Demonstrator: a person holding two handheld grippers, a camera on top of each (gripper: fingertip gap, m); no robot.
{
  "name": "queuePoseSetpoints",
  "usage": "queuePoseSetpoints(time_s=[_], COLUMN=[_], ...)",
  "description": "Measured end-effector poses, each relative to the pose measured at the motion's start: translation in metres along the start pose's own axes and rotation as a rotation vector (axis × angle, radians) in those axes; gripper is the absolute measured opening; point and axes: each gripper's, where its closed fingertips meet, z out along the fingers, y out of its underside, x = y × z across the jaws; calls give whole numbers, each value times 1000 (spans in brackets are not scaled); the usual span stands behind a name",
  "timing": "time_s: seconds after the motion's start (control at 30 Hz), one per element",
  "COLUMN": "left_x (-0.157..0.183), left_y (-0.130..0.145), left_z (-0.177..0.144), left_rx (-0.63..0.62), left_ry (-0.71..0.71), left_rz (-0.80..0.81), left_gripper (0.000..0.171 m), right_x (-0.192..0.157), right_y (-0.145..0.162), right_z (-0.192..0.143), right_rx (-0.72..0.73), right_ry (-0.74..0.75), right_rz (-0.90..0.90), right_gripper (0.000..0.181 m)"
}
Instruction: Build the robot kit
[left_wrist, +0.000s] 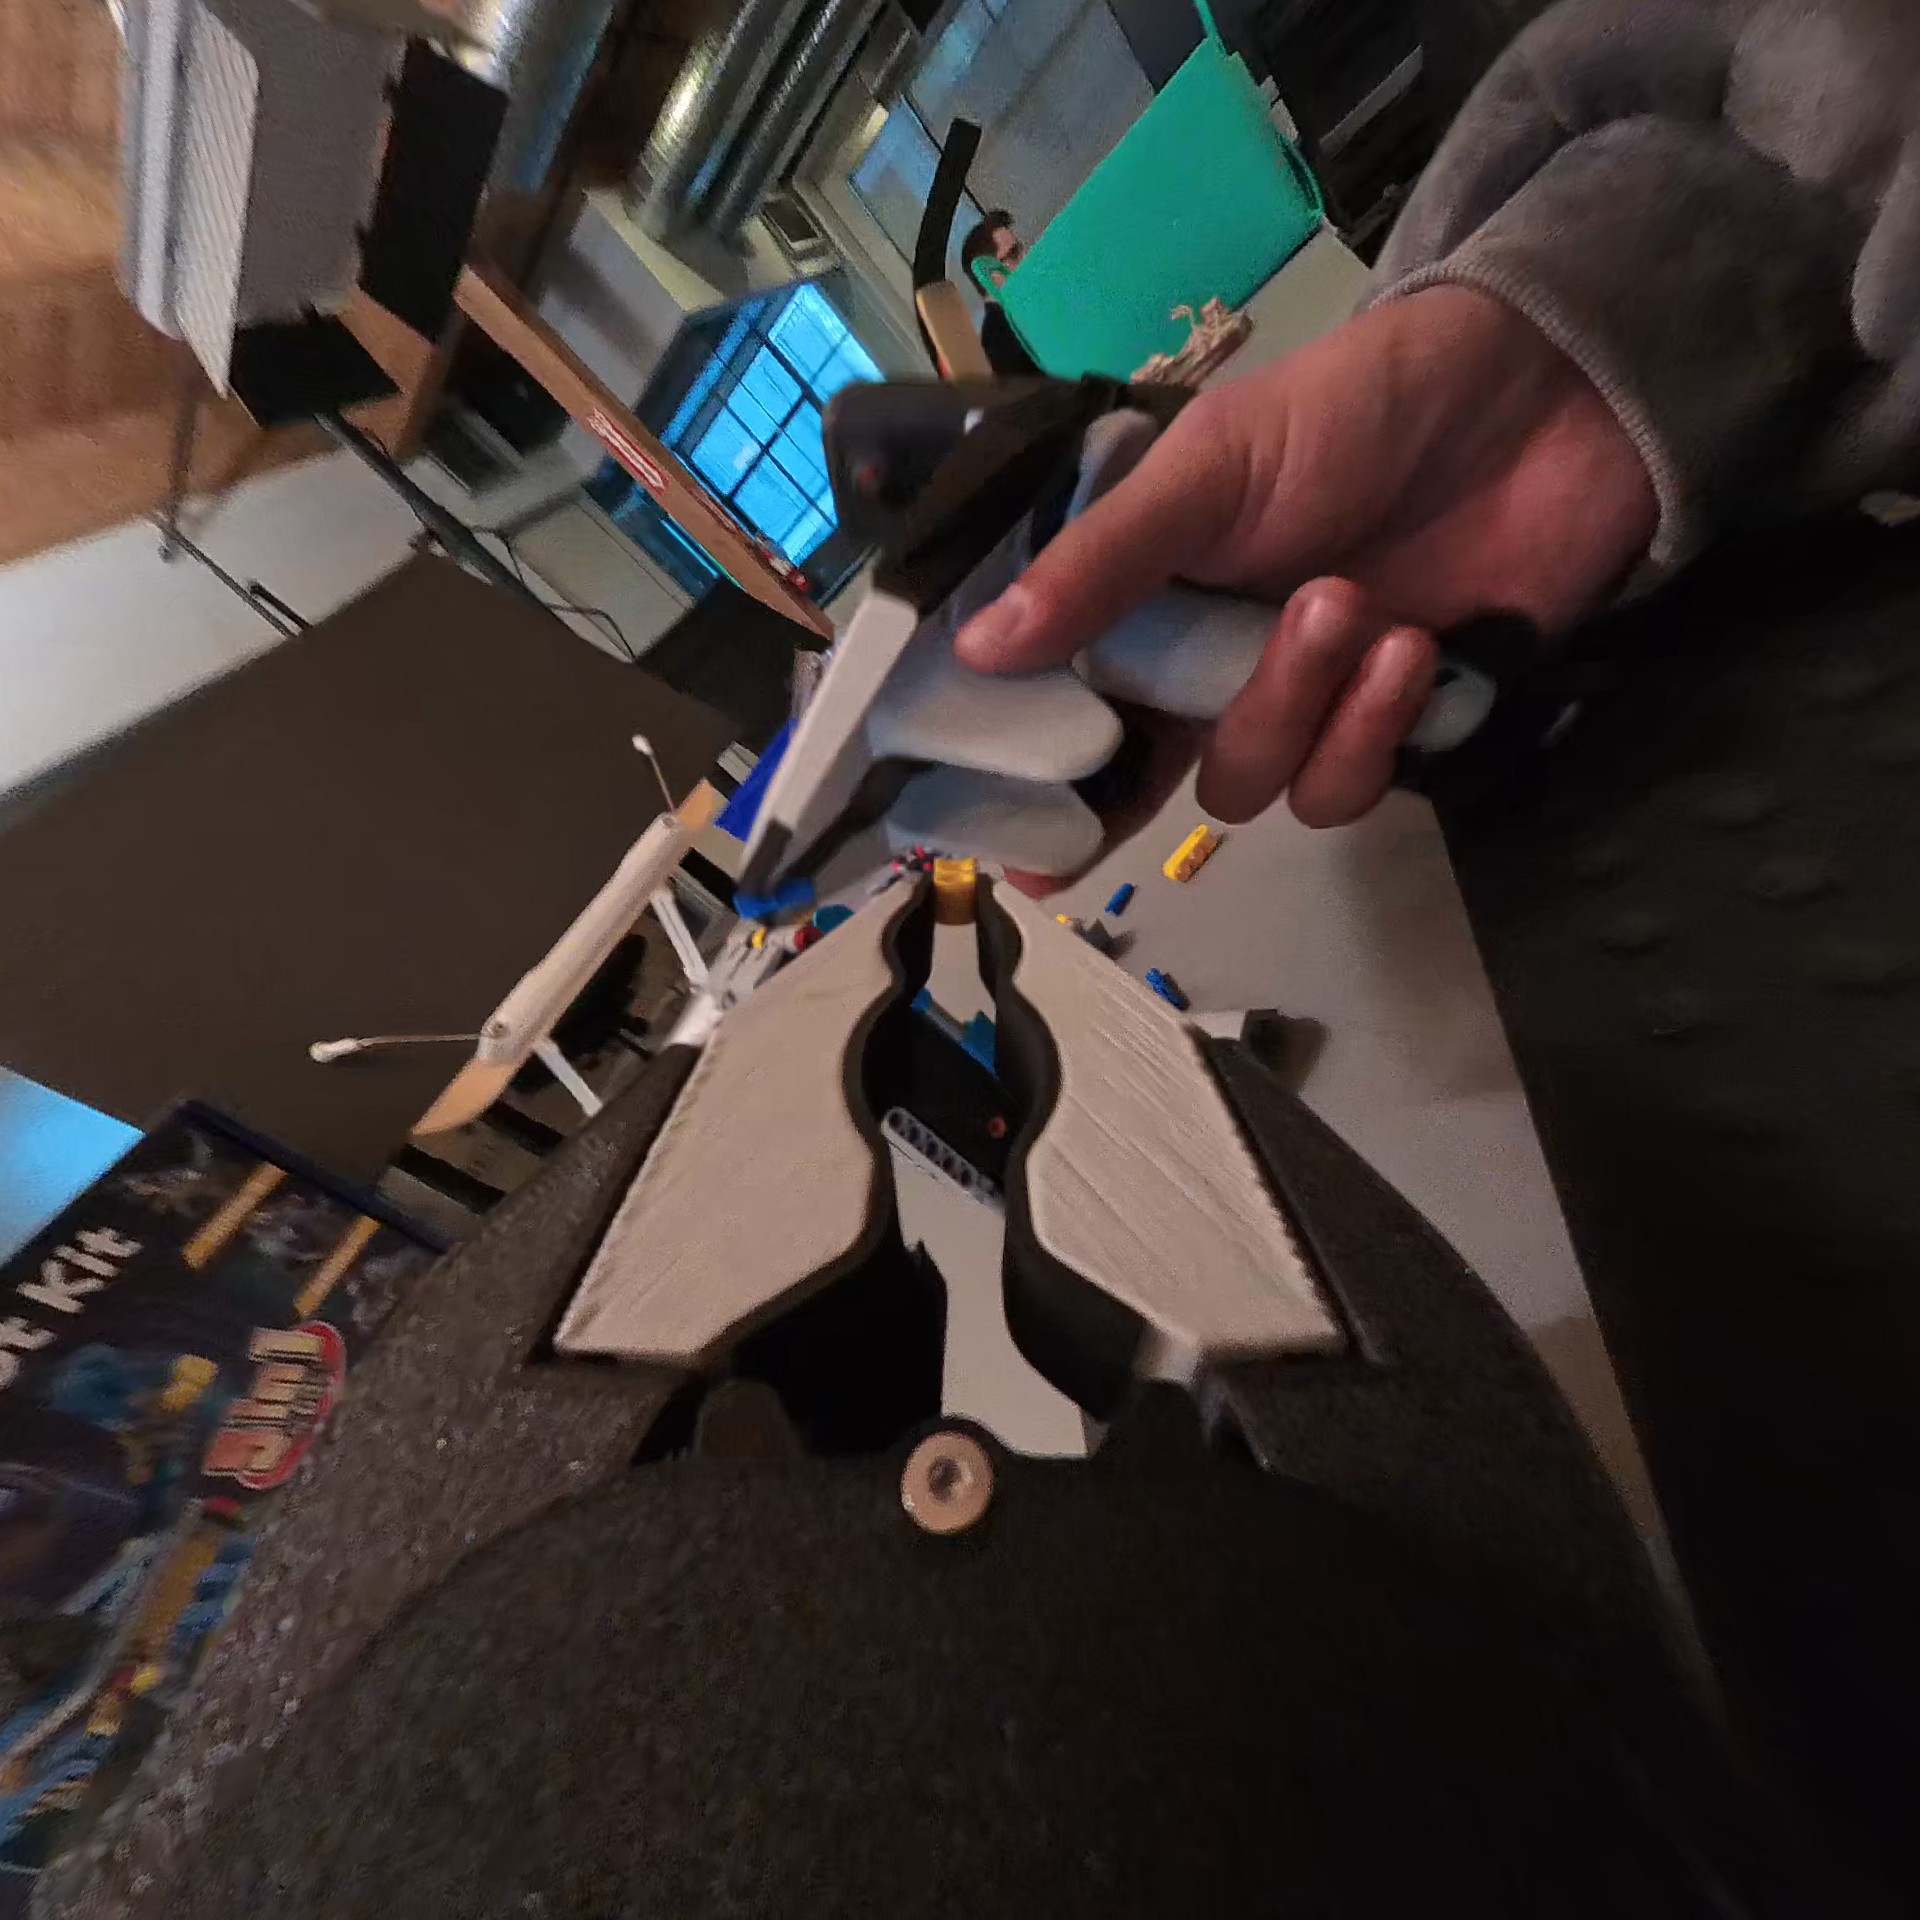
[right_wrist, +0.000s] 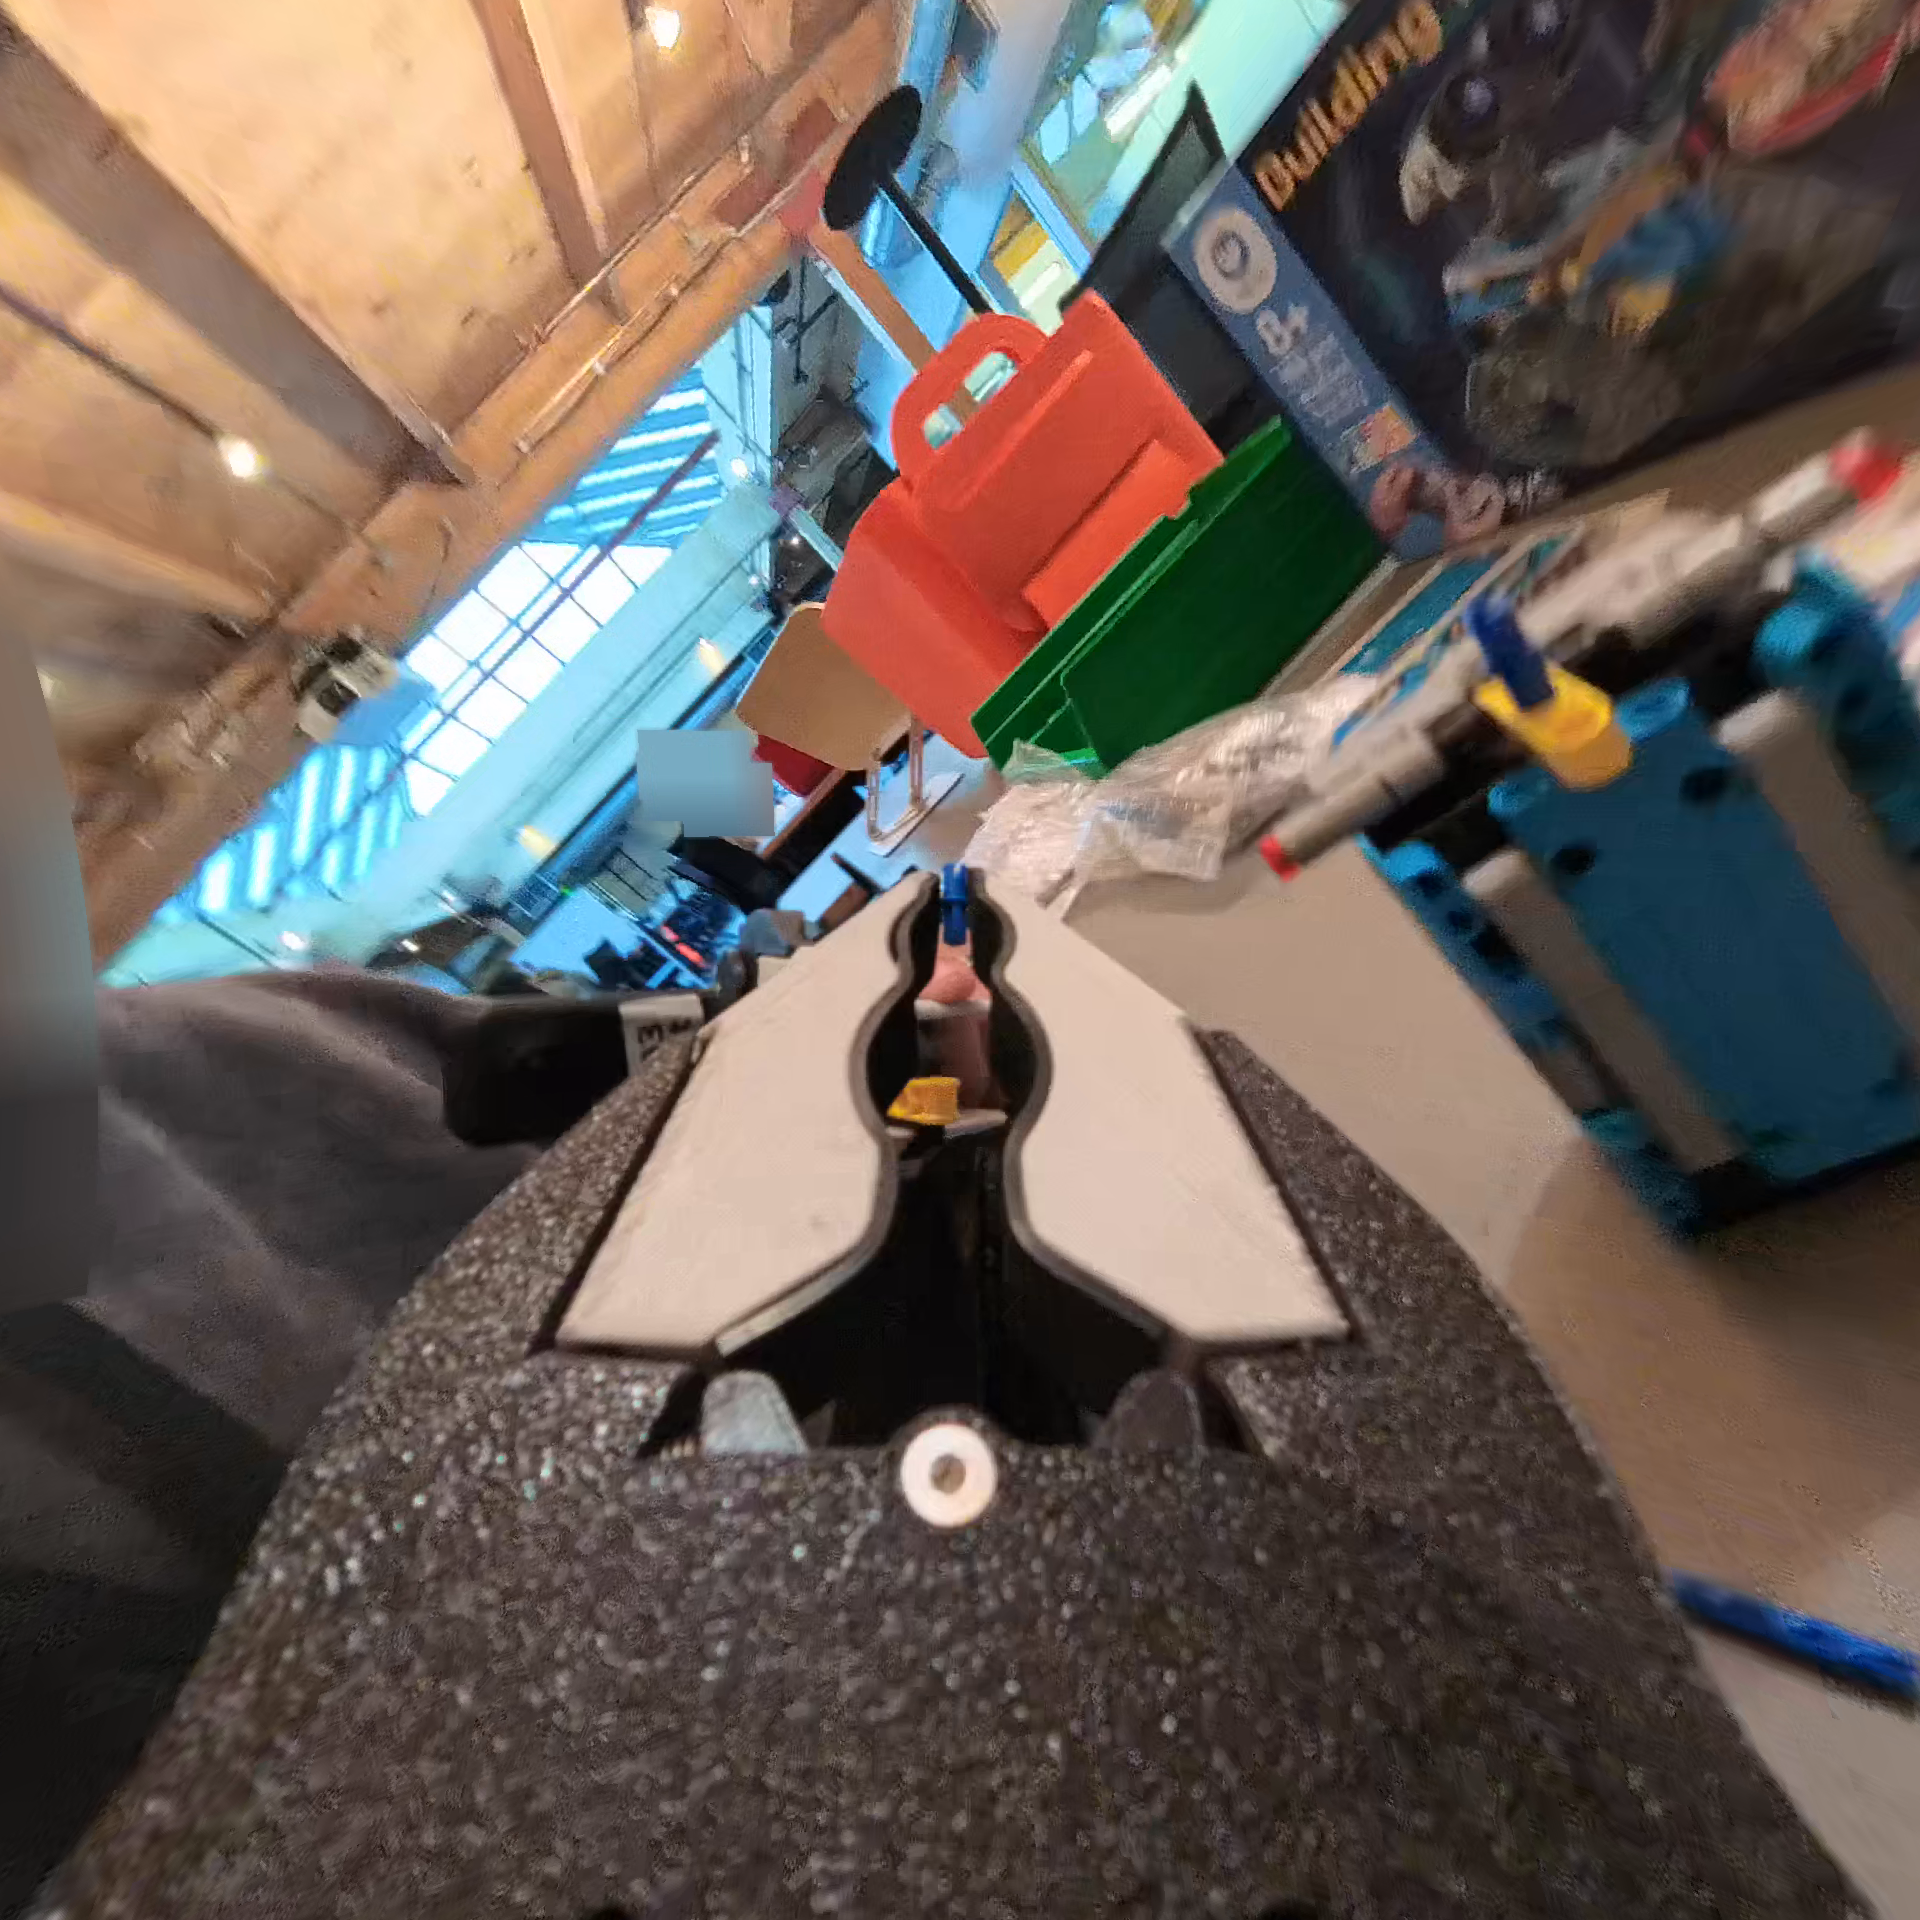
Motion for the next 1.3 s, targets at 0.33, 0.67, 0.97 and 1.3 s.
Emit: queuePoseSetpoints(time_s=[0.33,0.67,0.97,1.3], left_x=[-9,-14,-9,-23], left_y=[-2,1,7,7], left_z=[-3,-4,-1,-4], left_rx=[13,13,-11,11], left_ry=[-44,-40,-7,-23], left_rz=[-12,-46,-62,-183], left_gripper=[7,7,7,7], right_x=[-7,-2,-3,0], right_y=[13,10,10,10], right_z=[4,-4,-5,-7], right_rx=[28,9,-4,-12], right_ry=[-135,-114,-130,-110], right_rz=[302,255,257,218], right_gripper=[4,4,5,4])
